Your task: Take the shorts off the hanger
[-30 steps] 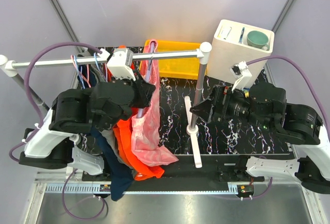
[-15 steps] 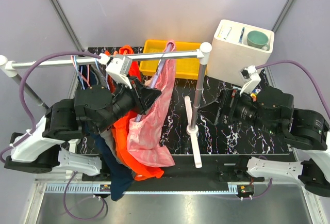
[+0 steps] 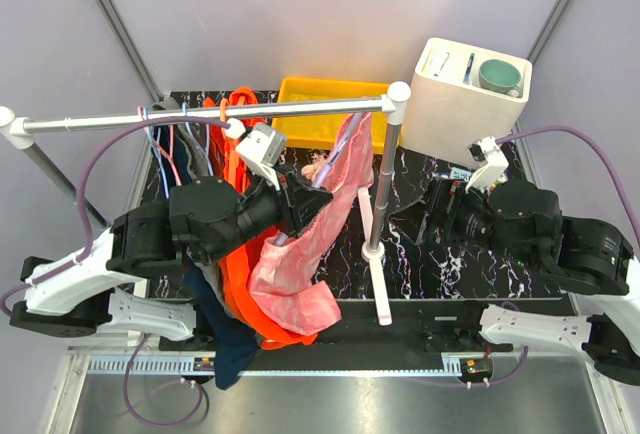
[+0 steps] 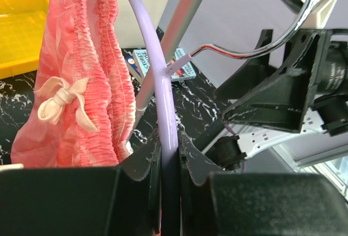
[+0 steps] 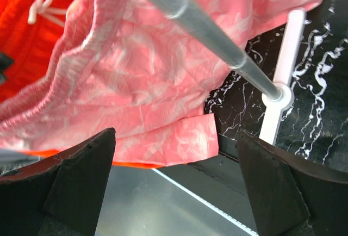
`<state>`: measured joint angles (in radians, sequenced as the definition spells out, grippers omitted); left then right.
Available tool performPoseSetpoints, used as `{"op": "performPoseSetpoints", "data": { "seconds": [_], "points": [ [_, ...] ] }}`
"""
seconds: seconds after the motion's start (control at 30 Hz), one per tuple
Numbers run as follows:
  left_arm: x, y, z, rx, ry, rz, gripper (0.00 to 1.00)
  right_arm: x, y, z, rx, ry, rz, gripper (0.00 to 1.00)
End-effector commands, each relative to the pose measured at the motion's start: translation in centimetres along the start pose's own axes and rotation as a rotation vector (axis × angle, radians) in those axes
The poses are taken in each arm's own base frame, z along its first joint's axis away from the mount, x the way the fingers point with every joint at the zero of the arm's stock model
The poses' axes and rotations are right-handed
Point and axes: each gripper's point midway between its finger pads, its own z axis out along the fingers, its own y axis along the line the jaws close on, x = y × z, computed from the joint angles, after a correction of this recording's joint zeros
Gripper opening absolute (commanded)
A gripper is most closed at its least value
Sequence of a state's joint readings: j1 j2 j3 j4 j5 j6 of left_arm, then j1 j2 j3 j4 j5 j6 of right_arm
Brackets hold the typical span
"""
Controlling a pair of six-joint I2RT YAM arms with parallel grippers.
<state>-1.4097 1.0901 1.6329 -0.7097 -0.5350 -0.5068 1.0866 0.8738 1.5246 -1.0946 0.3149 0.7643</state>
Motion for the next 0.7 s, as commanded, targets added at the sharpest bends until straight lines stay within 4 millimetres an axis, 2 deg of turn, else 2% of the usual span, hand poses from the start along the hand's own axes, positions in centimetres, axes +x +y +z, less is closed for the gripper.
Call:
{"op": "performPoseSetpoints", "data": {
  "seconds": [0.0,0.03,0.07,0.1,0.17,0.3,0.5,0.57,0.6,0.63,0.67],
  "points": [
    [-1.5,-0.3,0.4,0.000,-0.084,-0.035,0.00,-1.2,-2.8,-0.5,0.163,-0.080,0.102,1.00],
    [-1.0,0.1,0.6,-0.016,-0.076,-0.036,0.00,-1.9,-3.6,-0.7,0.209,-0.117,0.116,1.00],
    [-0.8,0.5,0.7,-0.041,-0.076,-0.068,0.00,-1.9,-4.0,-0.6,0.235,-0.122,0.125,1.00],
    [0.2,1.2,1.1,-0.070,-0.053,-0.070,0.00,-1.7,-4.5,-0.6,0.260,-0.121,0.142,1.00],
    [1.2,1.3,1.5,-0.070,-0.024,-0.115,0.00,-1.7,-5.0,-0.5,0.297,-0.135,0.162,1.00],
    [3.3,3.4,3.1,-0.118,0.036,-0.191,0.00,-1.5,-6.1,0.1,0.364,-0.146,0.163,1.00],
    [3.7,4.1,4.5,-0.134,0.077,-0.210,0.00,-1.2,-7.8,1.7,0.468,-0.152,0.146,0.97],
    [3.3,4.0,4.7,-0.129,0.080,-0.213,0.00,-1.9,-8.6,2.7,0.495,-0.139,0.159,0.97],
    [3.5,4.0,5.0,-0.136,0.090,-0.215,0.00,-1.4,-8.5,3.3,0.473,-0.097,0.176,0.97],
    [3.7,3.9,5.2,-0.126,0.105,-0.225,0.00,-2.1,-9.8,3.8,0.511,-0.103,0.187,0.97],
    [3.7,4.2,5.4,-0.134,0.108,-0.237,0.00,-2.6,-9.7,4.4,0.496,-0.105,0.203,0.97]
  ]
}}
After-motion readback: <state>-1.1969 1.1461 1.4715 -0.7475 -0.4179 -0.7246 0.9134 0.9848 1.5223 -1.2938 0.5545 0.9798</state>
